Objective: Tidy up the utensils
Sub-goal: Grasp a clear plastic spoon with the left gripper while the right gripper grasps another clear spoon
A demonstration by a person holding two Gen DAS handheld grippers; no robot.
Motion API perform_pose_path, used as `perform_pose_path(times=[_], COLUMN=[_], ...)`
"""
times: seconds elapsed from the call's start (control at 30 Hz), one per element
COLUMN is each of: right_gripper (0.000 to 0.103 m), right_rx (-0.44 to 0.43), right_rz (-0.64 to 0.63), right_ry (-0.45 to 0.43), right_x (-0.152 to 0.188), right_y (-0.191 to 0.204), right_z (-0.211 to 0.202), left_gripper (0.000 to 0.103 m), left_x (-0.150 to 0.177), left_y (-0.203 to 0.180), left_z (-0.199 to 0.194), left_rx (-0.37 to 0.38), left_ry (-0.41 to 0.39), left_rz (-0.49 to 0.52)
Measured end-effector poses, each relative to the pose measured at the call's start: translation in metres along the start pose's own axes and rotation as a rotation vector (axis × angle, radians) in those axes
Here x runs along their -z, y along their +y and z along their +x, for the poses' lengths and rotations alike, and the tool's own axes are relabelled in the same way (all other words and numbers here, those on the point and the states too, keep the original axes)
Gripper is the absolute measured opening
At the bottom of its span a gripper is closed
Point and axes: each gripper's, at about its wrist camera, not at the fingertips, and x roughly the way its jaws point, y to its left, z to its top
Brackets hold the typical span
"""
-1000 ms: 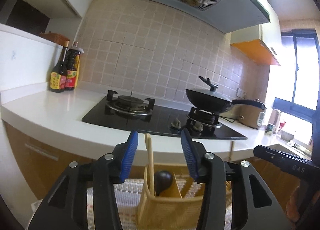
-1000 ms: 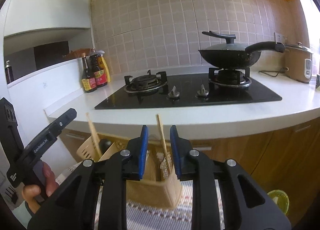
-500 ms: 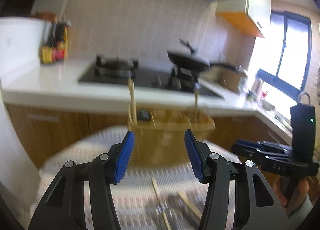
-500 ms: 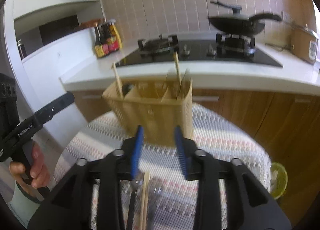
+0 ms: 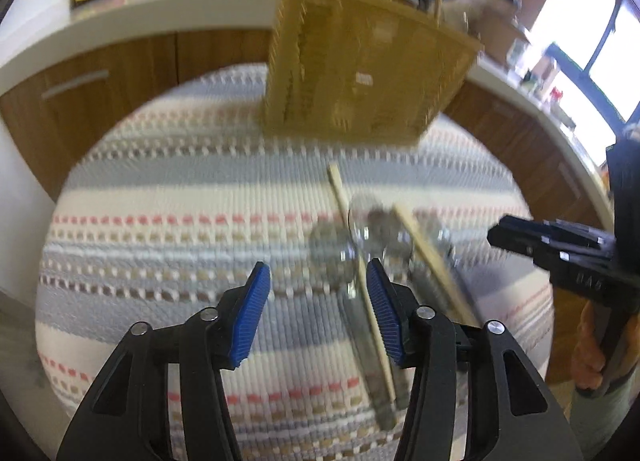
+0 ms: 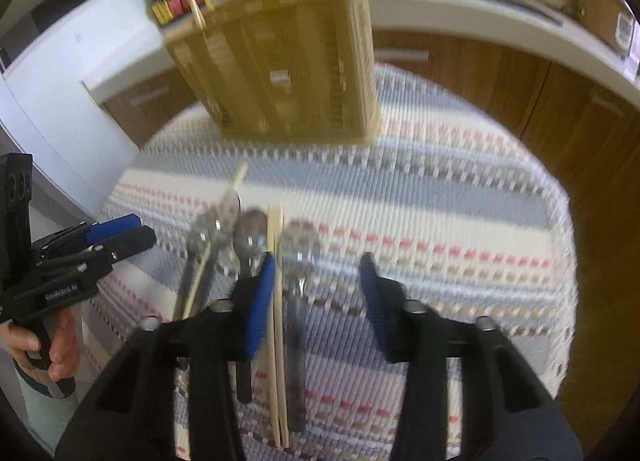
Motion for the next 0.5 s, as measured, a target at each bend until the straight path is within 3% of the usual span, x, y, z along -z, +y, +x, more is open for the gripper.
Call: perform_pose_path(times=[0.33,0.5], right_gripper=[0.031,0.028], right_rx=[-0.016,0.033], right_rz=[-0.011,-0.057], right_ry=[0.076,0.081], right_x=[0.006,0.010], right_y=[0.009,0.019], right_z=[0.031,0.041], left_gripper=[0.034,0.034], left_x=[0.005,0.003], left_y=[-0.015,-0.030], left_z=[0.024,0.037], left_rx=[-0.065,-0.091], left_ry=[0.059,0.073], left_rz=[0.054,0.092])
